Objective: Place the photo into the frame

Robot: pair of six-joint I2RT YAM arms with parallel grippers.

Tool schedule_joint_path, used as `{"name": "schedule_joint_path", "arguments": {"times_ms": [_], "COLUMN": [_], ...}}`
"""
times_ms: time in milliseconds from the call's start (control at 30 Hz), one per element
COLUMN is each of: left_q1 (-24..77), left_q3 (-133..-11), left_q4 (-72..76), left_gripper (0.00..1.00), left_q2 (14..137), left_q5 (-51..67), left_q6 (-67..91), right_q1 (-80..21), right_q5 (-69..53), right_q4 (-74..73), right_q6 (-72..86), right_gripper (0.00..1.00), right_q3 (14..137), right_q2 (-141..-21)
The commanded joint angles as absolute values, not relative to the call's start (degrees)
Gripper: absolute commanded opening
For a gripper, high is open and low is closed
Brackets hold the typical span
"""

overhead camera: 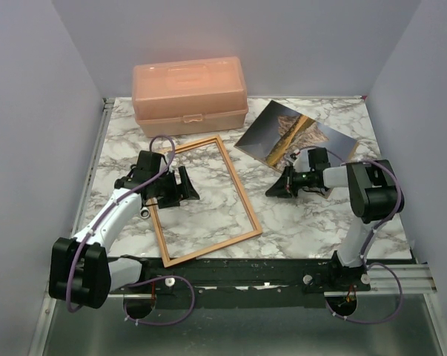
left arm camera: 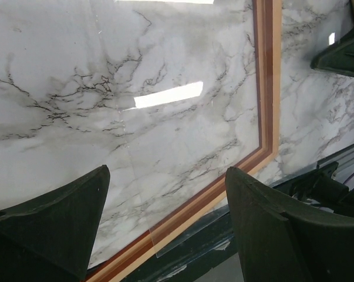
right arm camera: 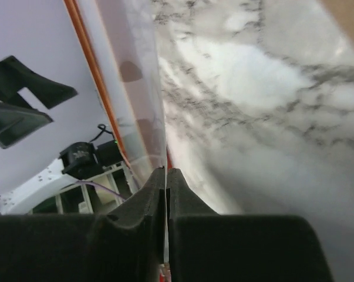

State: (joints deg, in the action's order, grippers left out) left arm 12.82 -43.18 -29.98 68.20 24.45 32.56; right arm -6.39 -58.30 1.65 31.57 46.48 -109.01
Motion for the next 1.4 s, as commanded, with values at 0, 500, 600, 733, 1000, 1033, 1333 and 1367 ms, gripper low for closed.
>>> {"name": "schedule_joint_path", "arguments": {"times_ms": [0, 500, 600, 733, 1000, 1033, 1333, 1367], "left_q1": [12.6, 17.4, 20.5, 24.9, 33.2, 34.0, 39.5, 40.0], "left_q3": [-41.7, -43.5, -45.6, -49.8, -59.8, -60.8, -70.1, -71.1], "left_q4": [-27.9, -21.8, -19.8, -17.6, -16.1, -16.2, -21.2, -21.9], "left_gripper": [0.81, 0.81, 0.81, 0.81, 0.81, 0.81, 0.71, 0.68], "left_q2": [69.3, 77.0, 81.5, 88.6, 100.3, 101.8, 111.4, 112.2], "left_q5": [26.1, 28.0, 27.8, 27.7, 26.9, 26.6, 20.6, 19.6], "left_q6": [33.0, 36.8, 38.5, 40.8, 43.6, 43.7, 43.8, 43.6], "right_q1": [-6.8, -6.7, -6.7, -6.7, -6.7, -6.7, -6.6, -6.7], "right_q5": [-53.5, -32.1, -22.9, -15.2, -9.1, -8.9, -8.1, -7.5], "right_q4": [-3.8, -29.0, -35.3, -40.4, -42.7, -42.9, -43.4, -43.6], "right_q6": [30.4, 29.3, 28.8, 27.8, 27.7, 27.6, 27.9, 28.0], "right_gripper": [0.01, 0.0, 0.0, 0.01, 0.01, 0.01, 0.0, 0.01], "right_q3": [47.7, 64.4, 70.0, 75.5, 79.5, 79.7, 80.7, 81.1], "right_q2": [-101.1, -71.4, -67.2, -63.7, -58.8, -58.6, -57.8, -57.5]}}
